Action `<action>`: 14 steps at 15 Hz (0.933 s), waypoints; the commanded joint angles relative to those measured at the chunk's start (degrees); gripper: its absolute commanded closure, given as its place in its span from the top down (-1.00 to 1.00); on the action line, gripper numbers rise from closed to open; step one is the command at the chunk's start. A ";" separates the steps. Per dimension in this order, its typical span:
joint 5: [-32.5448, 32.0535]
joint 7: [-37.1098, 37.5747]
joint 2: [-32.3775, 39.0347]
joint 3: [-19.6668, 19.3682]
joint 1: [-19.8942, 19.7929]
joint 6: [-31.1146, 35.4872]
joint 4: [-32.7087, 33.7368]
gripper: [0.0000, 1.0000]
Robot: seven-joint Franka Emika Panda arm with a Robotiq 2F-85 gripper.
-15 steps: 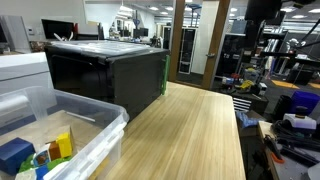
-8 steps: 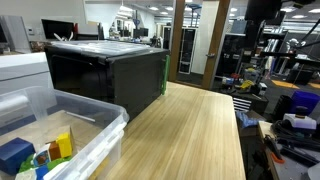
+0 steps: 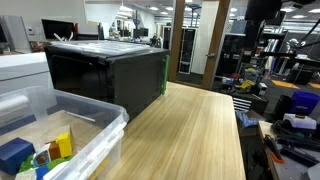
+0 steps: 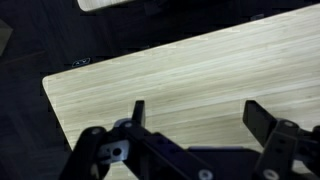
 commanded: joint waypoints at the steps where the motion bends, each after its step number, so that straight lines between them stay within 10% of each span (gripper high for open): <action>1: 1.22 -0.81 4.59 -1.35 2.08 5.41 1.32 1.00; 14: -0.06 0.09 1.11 -0.91 1.29 1.68 0.10 1.00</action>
